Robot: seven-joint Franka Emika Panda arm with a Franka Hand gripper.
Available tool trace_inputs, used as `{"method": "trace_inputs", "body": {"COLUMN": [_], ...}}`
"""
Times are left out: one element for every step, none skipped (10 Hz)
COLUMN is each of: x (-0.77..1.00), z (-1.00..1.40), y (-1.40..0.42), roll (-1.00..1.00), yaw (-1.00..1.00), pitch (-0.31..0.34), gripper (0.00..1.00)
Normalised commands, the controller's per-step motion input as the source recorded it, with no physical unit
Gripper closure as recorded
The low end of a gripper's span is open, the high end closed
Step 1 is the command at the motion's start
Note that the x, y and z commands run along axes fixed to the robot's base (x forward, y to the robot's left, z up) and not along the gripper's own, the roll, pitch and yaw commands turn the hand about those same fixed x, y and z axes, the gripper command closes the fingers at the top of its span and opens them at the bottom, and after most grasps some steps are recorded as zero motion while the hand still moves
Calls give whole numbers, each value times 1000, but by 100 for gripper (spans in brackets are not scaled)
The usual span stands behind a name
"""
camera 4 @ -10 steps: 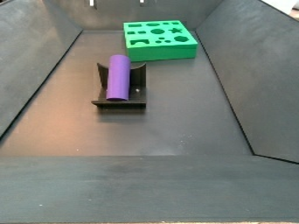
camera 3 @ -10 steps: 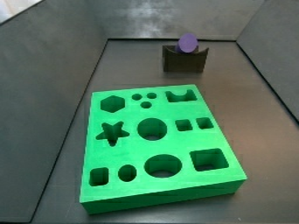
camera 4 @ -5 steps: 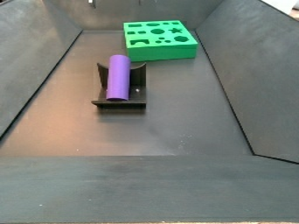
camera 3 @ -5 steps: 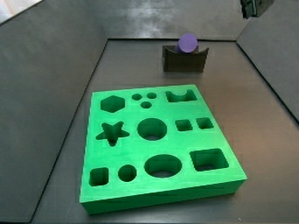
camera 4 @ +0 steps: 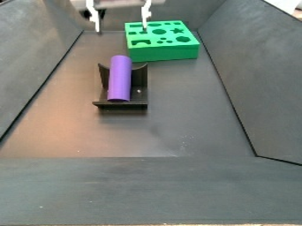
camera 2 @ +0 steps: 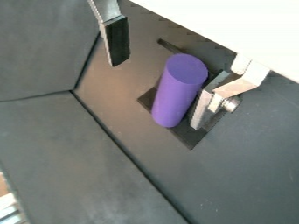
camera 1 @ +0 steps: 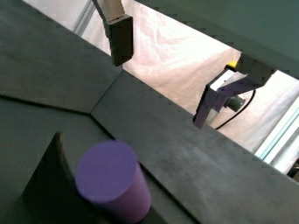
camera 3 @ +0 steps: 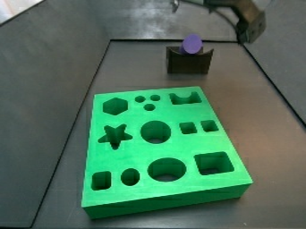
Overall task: Pick up the round object. Move up. Place the round object on the fixture. Regrasp the round object. Move to above the board. Insert the round object.
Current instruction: Regrasp the round object.
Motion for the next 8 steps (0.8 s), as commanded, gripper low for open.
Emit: {"method": "trace_inputs", "body": {"x": [74, 81, 88, 97, 110, 96, 81, 72], "z": [-1000, -1000, -1000, -1000, -1000, -793, -644, -545], "y": [54, 48, 45, 38, 33, 20, 13, 11], "roll": [78, 71, 60, 60, 60, 60, 61, 61], "yaw": [91, 66, 42, 13, -5, -19, -24, -25], "pitch": [-76, -100, -105, -97, -86, -64, -53, -44], "gripper": [0, 0, 0, 0, 0, 0, 0, 0]}}
